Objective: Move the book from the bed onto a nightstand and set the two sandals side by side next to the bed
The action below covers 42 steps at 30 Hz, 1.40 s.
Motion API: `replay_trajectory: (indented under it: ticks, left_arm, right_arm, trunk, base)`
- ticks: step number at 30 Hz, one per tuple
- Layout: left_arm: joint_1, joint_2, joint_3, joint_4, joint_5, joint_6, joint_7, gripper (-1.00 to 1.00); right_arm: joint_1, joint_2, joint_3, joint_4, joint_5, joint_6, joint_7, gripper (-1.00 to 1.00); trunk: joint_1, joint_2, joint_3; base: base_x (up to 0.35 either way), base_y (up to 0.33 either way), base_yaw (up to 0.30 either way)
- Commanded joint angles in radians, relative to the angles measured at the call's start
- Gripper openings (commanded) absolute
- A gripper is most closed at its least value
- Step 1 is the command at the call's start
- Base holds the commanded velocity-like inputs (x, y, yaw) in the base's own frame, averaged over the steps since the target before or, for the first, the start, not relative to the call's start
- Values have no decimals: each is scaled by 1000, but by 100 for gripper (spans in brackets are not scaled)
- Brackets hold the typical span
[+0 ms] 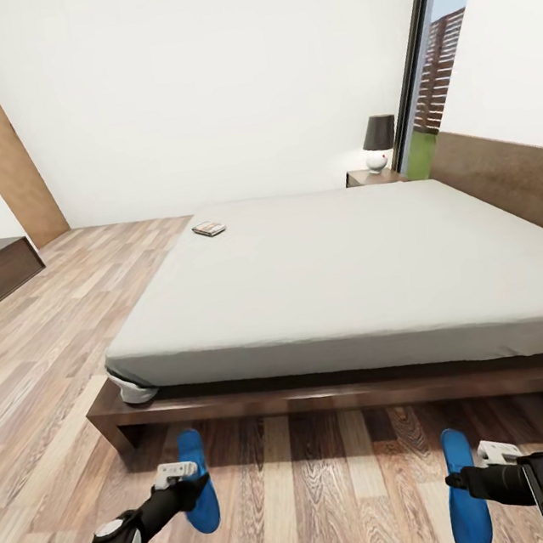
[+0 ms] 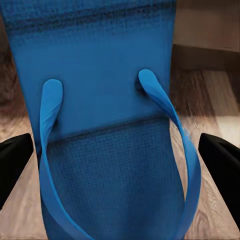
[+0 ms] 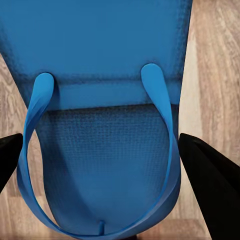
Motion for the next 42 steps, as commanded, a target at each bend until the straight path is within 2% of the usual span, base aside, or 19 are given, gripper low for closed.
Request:
replay_trajectory:
  ticks: [1, 3, 4, 6, 9, 10, 13, 15, 19, 25, 34, 42]
  left_arm:
    - [-1, 1, 5, -12, -15, 32, -8, -100]
    - [-1, 15, 6, -42, -64, 117, -7, -100]
    - [-1, 20, 7, -85, -122, 172, -8, -100]
    - [-1, 22, 6, -134, -176, 244, -8, -100]
    - [-1, 24, 6, -181, -233, 321, -9, -100]
    - [-1, 34, 8, -195, -265, 342, -9, -100]
    - [-2, 57, 8, -198, -314, 388, -9, -100]
    - [-5, 65, 8, -199, -351, 482, -9, -100]
    - [-14, 67, 8, -199, -365, 517, -9, -100]
    - [-17, 63, 6, -199, -392, 521, -10, -100]
    - [-17, 48, 3, -199, -399, 521, -9, -100]
    - [-17, 47, 2, -199, -400, 520, -7, -100]
  right_arm:
    - [-1, 0, -2, -1, 10, 1, 8, -100]
    - [-1, 0, -2, -1, 10, 1, 8, -100]
    - [-1, 0, -2, -1, 11, 1, 7, -100]
    - [-1, 0, -2, -1, 11, 1, 7, -100]
    - [-1, 0, -2, -1, 11, 1, 7, -100]
    - [-1, 0, -1, -1, 11, 0, 7, -100]
    - [-1, 0, -1, -1, 11, 0, 7, -100]
    - [-1, 1, 0, -1, 11, 0, 7, -100]
    - [-1, 2, 1, -1, 11, 0, 7, -100]
    - [-1, 3, 2, -1, 11, 0, 7, -100]
    - [-1, 6, 3, -1, 11, 0, 7, -100]
    - [-1, 6, 3, -1, 12, 0, 7, -100]
  trunk:
    - [0, 0, -1]
    - [0, 0, -1]
    - [0, 0, -1]
    - [0, 0, -1]
    - [0, 0, -1]
    - [0, 0, -1]
    - [0, 0, -1]
    - [0, 0, -1]
    - [0, 0, -1]
    - [0, 0, -1]
    - [34, -63, -29]
    - [65, -119, -54]
  base:
    - [0, 0, 0]
    - [0, 0, 0]
    - [0, 0, 0]
    - [0, 0, 0]
    - [0, 0, 0]
    - [0, 0, 0]
    - [0, 0, 0]
    - [0, 0, 0]
    - [0, 0, 0]
    - [0, 0, 0]
    - [0, 0, 0]
    - [0, 0, 0]
